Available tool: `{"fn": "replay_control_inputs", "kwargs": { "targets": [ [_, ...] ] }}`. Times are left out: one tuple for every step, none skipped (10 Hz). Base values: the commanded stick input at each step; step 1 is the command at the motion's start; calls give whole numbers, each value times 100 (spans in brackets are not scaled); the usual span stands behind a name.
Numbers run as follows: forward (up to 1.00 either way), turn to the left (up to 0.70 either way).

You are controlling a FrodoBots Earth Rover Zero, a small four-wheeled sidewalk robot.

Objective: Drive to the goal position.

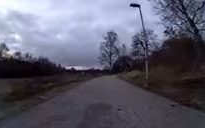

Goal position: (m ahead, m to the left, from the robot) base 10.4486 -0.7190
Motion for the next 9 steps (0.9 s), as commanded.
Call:
{"fn": "replay_control_inputs", "kwargs": {
  "targets": [
    [50,0],
    [50,0],
    [50,0],
    [50,0],
    [50,0],
    [50,0],
    [50,0],
    [50,0],
    [50,0]
  ]
}}
